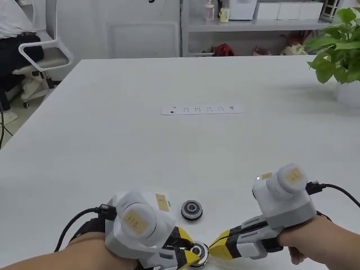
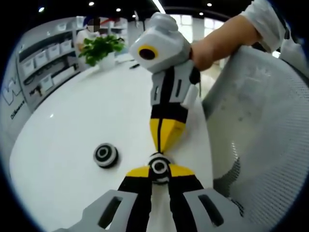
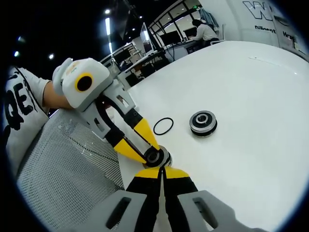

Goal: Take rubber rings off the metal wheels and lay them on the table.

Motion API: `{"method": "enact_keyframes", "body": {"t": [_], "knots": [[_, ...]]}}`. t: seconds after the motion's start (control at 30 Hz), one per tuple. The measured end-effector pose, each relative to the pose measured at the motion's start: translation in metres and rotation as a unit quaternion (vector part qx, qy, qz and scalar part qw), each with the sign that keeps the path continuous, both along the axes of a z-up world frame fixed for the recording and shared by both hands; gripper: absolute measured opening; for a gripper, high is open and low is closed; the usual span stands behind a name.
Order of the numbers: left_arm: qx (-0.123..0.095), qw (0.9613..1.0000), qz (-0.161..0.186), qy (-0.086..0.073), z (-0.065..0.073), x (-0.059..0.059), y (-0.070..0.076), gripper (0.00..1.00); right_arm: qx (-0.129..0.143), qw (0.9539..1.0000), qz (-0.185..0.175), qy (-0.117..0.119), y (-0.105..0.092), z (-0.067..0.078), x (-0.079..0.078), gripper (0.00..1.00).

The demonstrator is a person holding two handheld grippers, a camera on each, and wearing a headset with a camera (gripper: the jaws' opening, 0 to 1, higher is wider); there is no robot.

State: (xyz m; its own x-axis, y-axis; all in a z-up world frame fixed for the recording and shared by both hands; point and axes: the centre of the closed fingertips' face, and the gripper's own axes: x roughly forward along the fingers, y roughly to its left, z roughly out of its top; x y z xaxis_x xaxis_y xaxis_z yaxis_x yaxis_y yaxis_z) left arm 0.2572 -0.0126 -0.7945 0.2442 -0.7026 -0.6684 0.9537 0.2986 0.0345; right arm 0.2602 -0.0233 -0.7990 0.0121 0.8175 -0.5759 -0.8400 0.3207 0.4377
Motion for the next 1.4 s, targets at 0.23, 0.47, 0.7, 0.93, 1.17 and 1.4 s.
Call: {"method": "enact_keyframes", "body": {"t": [0.23, 0.47, 0.7, 0.93, 1.17, 1.4], "knots": [[0.002, 1.0, 0.001, 0.0, 0.0, -0.0001, 0.0001, 0.12, 0.005, 1.0, -0.001, 0.003, 0.0004, 0.0023, -0.0004, 0.0], [0.002, 1.0, 0.001, 0.0, 0.0, -0.0002, 0.0, 0.12, 0.008, 1.0, -0.001, 0.003, 0.0014, 0.0036, -0.001, 0.0], [0.002, 1.0, 0.002, 0.001, 0.0, -0.0002, 0.0002, 0.12, 0.01, 0.9999, 0.003, 0.002, 0.0031, 0.0045, -0.0018, 0.0], [0.002, 1.0, 0.003, 0.002, 0.0002, 0.0002, 0.0004, 0.12, 0.011, 0.9999, 0.005, 0.003, 0.0053, 0.0058, -0.002, 0.0], [0.002, 1.0, 0.004, 0.002, 0.0003, 0.0004, 0.0006, 0.12, 0.013, 0.9999, 0.007, 0.005, 0.0069, 0.0065, -0.0024, 0.0], [0.003, 1.0, 0.003, 0.002, 0.0004, 0.0003, 0.0006, 0.12, 0.016, 0.9998, 0.011, 0.005, 0.0097, 0.0087, -0.0047, 0.0]]}}
